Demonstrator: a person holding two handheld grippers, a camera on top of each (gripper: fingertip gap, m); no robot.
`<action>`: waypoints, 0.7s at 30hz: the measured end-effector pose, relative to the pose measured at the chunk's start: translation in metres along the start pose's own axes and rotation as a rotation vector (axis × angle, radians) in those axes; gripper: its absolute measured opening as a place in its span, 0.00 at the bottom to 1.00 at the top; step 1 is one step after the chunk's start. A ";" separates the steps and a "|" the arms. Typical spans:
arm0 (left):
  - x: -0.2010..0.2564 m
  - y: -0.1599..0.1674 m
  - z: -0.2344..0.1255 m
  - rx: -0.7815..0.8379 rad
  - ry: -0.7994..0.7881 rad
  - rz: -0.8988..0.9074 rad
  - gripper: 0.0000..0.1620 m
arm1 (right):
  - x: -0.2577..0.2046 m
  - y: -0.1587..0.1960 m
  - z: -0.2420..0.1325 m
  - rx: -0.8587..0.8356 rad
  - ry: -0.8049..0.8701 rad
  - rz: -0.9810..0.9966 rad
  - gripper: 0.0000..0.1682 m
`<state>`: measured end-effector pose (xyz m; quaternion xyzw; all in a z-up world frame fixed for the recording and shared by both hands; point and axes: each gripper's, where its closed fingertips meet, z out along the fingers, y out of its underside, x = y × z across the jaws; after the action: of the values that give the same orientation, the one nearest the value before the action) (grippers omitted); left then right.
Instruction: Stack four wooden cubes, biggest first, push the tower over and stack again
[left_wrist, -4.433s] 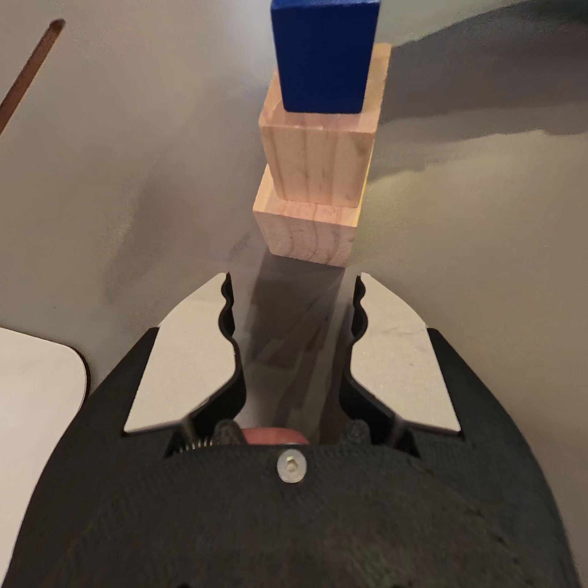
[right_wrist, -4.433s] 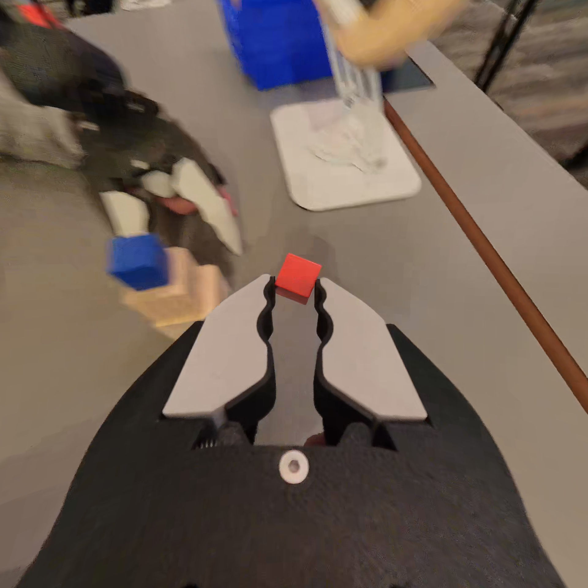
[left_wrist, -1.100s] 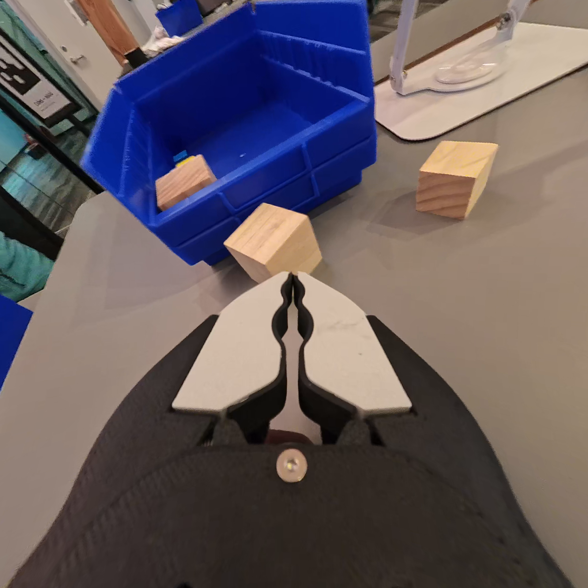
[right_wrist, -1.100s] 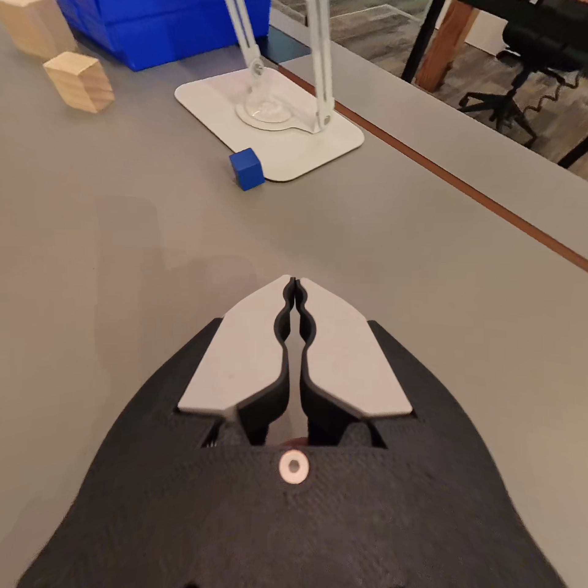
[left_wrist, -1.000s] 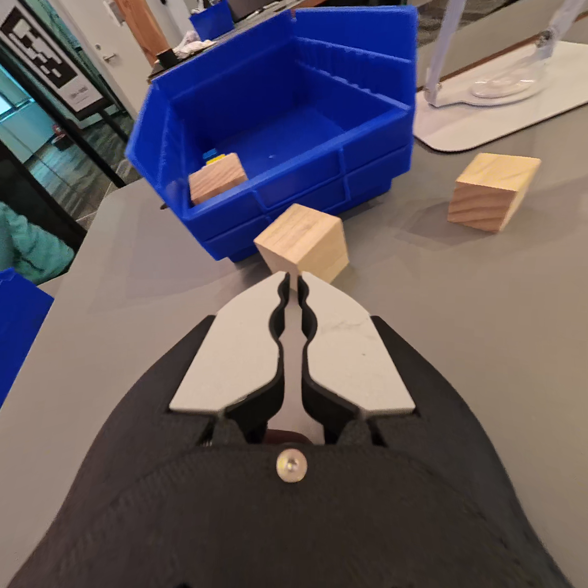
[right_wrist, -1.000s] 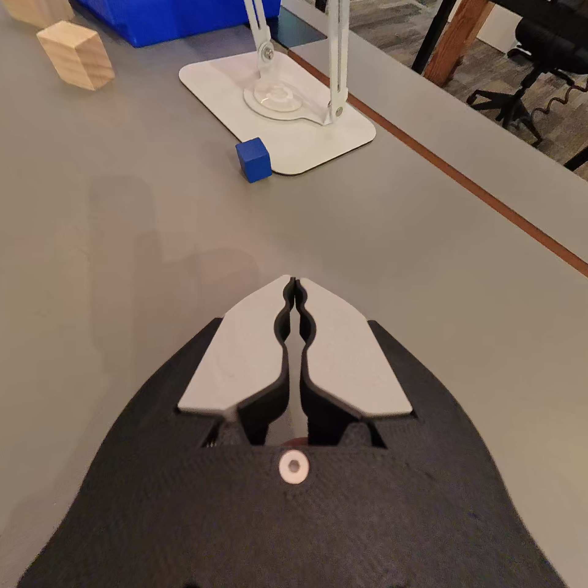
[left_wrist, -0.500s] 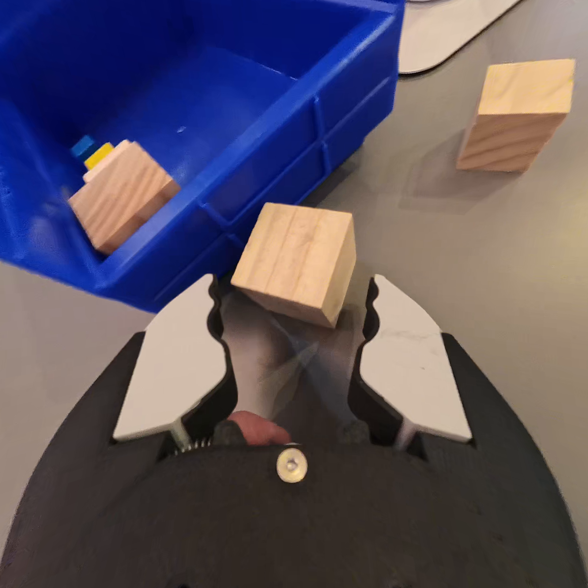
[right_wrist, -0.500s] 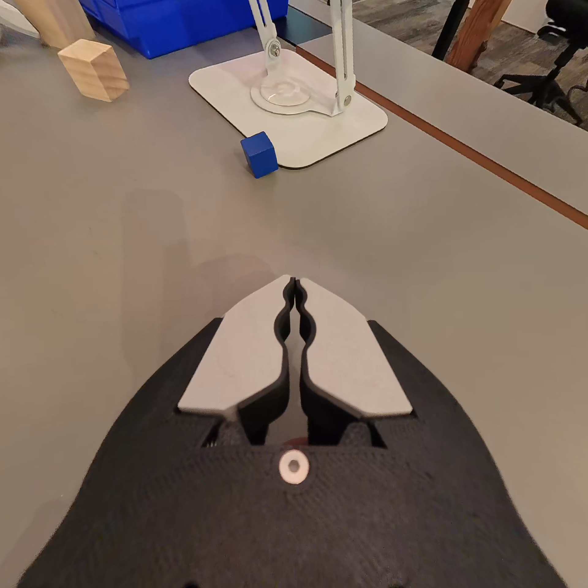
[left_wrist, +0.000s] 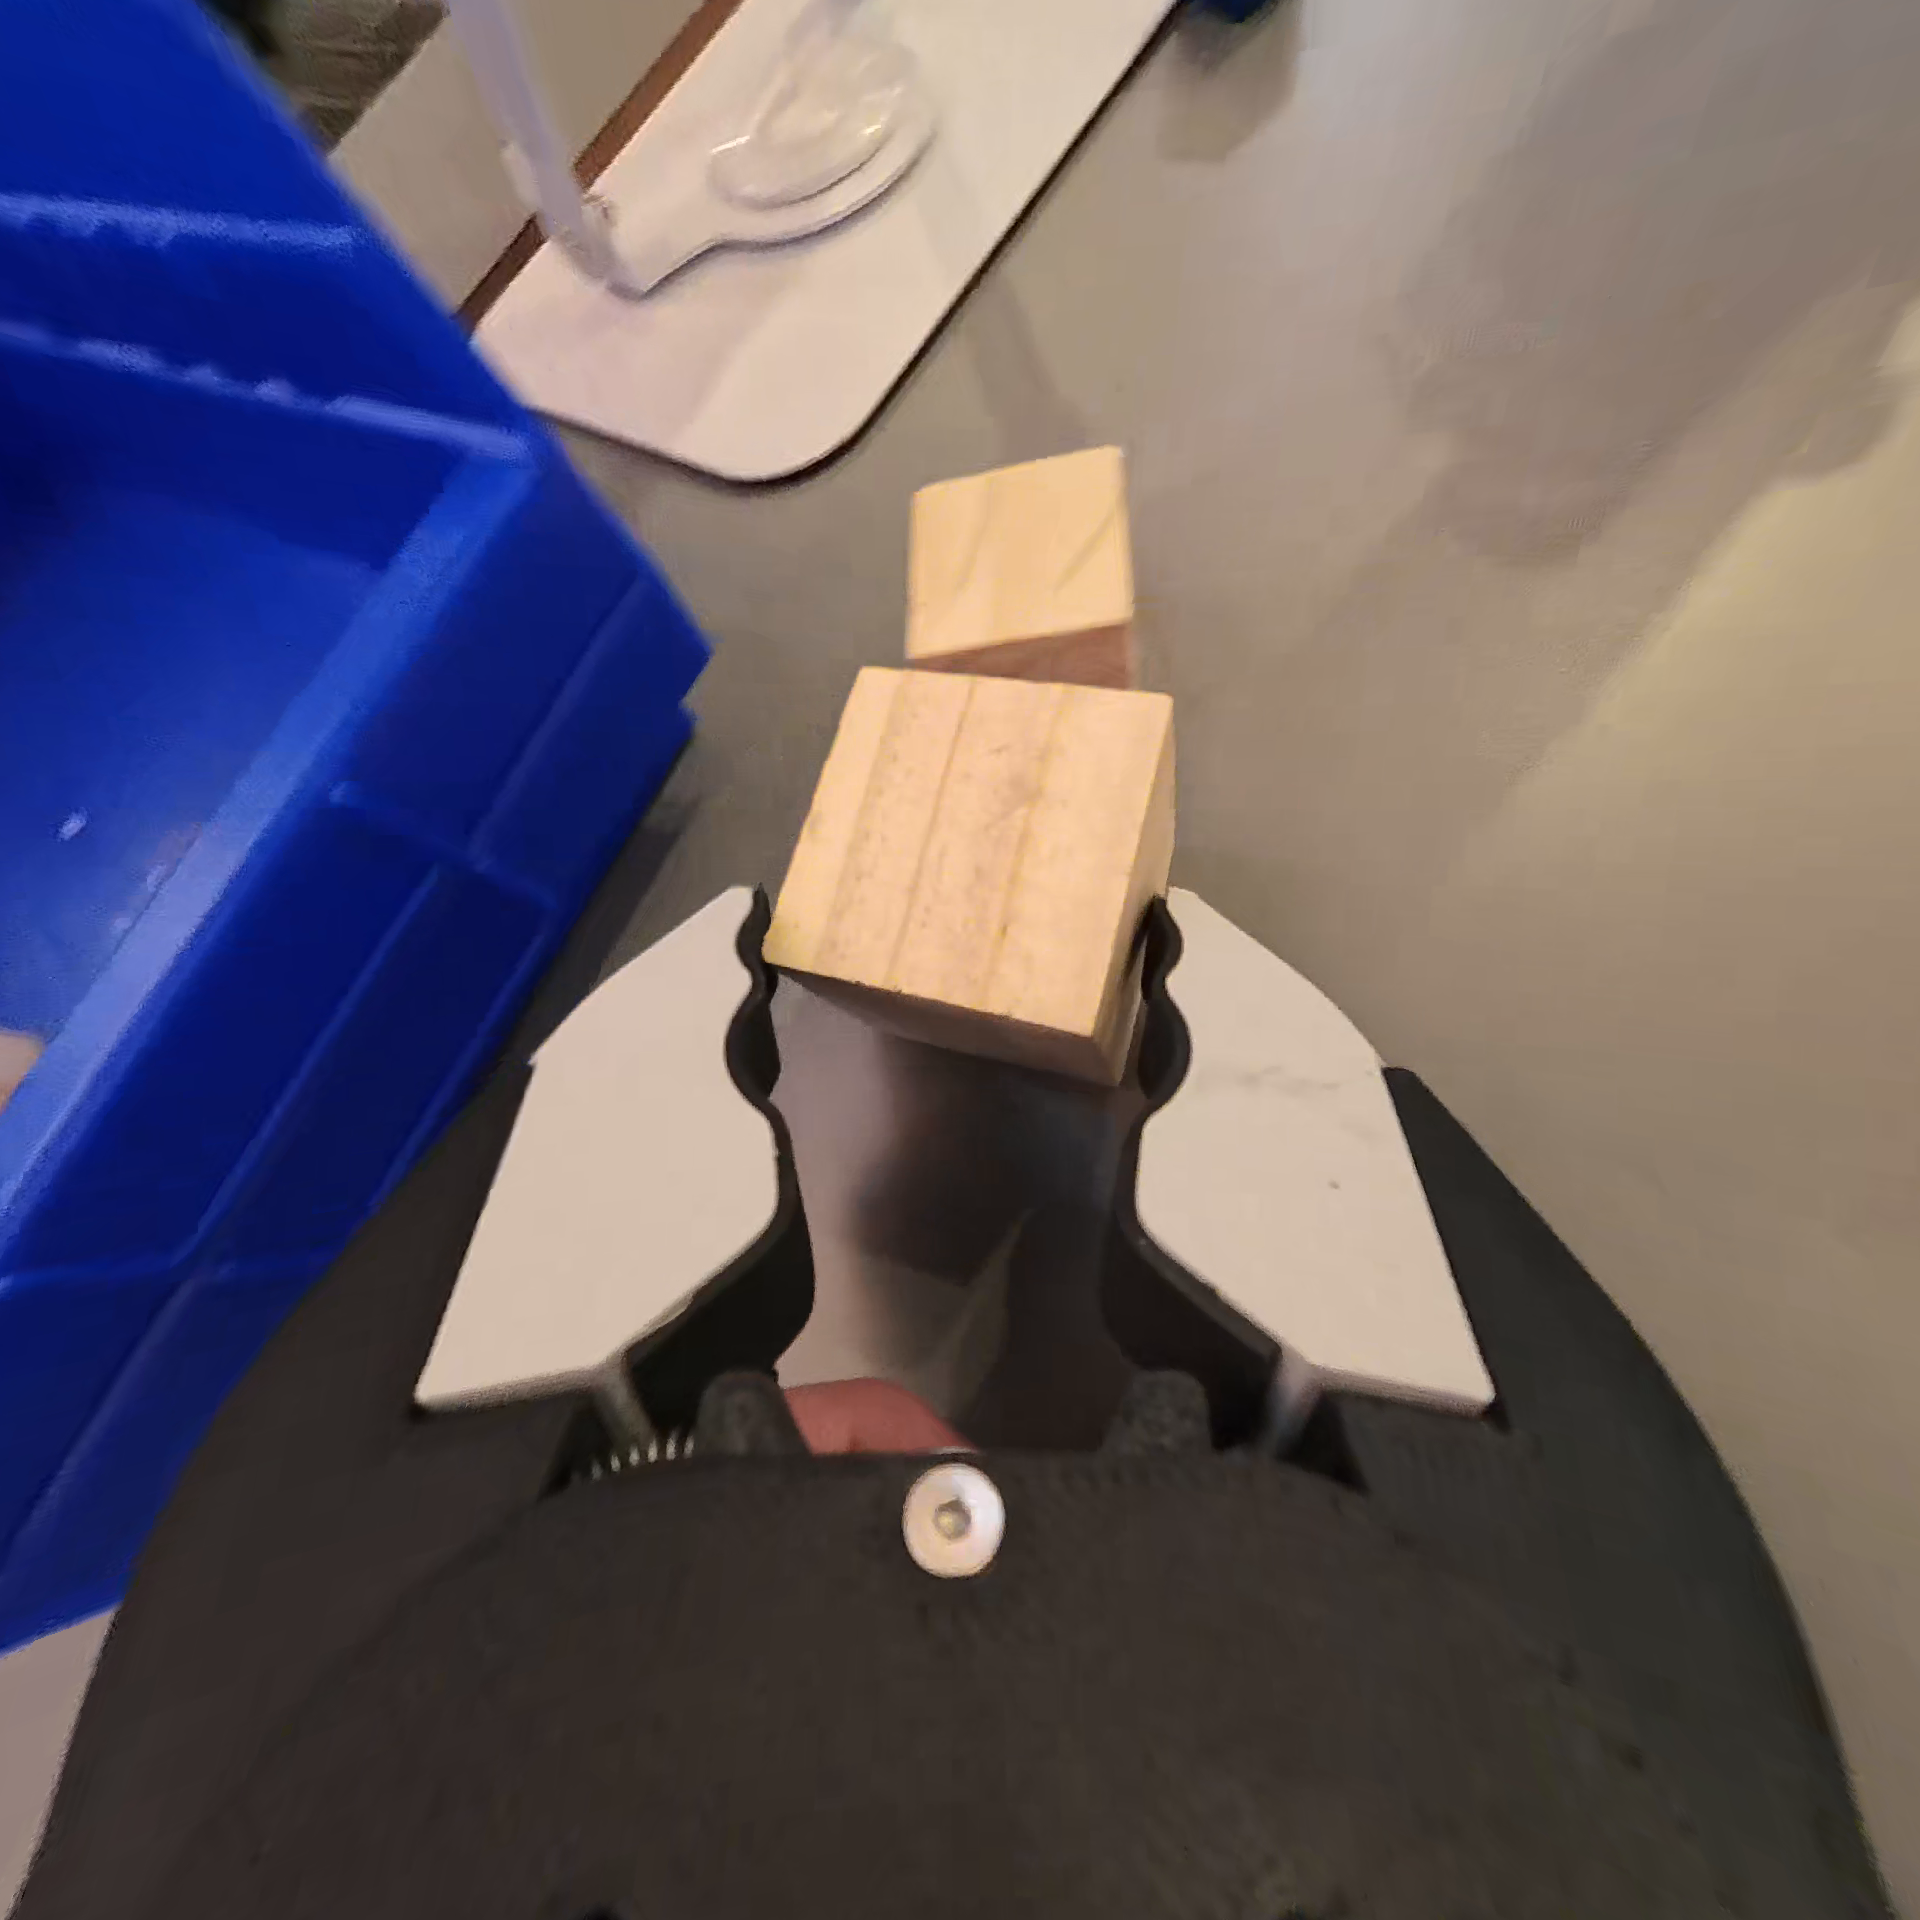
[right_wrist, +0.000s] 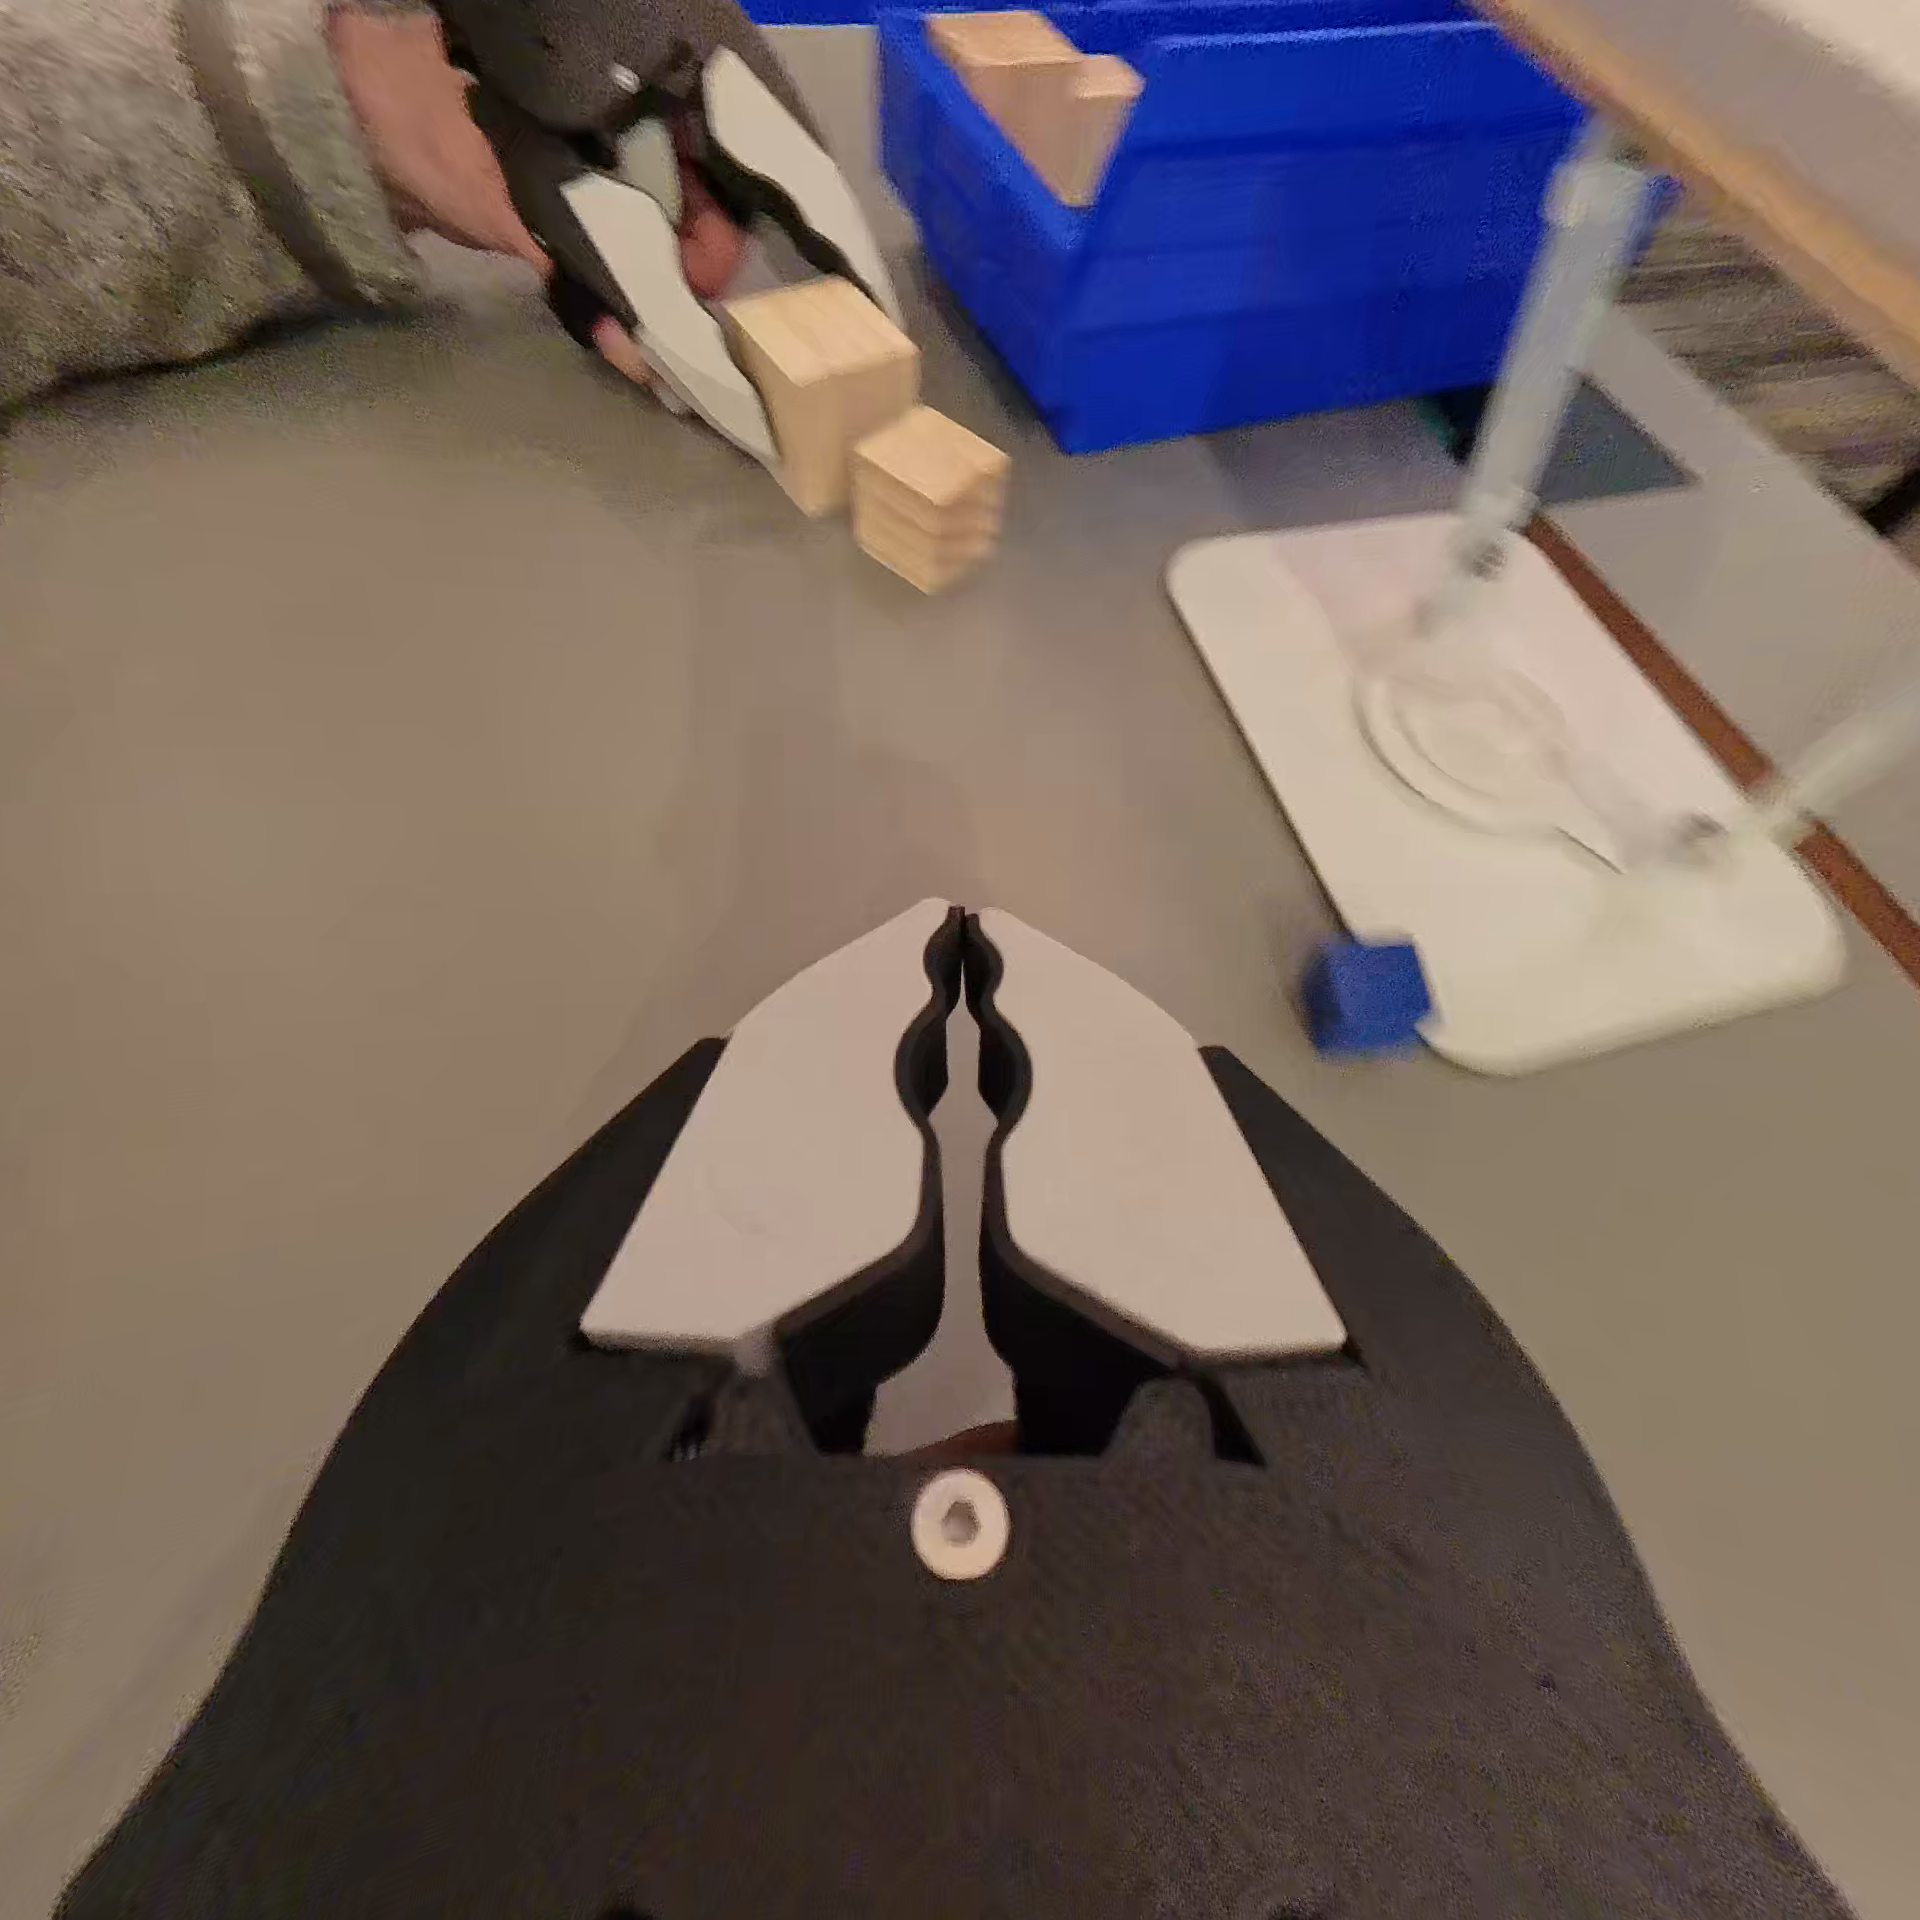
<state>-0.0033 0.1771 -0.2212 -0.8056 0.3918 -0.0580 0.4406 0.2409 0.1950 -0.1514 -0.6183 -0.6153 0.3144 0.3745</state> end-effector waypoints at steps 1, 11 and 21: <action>0.008 -0.004 0.002 0.002 0.021 0.009 0.42 | -0.007 -0.009 0.019 -0.019 -0.042 -0.014 0.00; 0.031 -0.013 0.004 0.020 0.058 0.040 0.42 | -0.004 -0.052 0.182 -0.153 -0.308 -0.151 0.43; 0.037 -0.015 0.002 0.030 0.080 0.062 0.42 | -0.017 -0.043 0.196 -0.266 -0.401 -0.233 0.36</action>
<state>0.0315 0.1579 -0.2208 -0.7834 0.4330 -0.0821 0.4382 0.0507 0.1912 -0.2188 -0.5125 -0.7800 0.3017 0.1946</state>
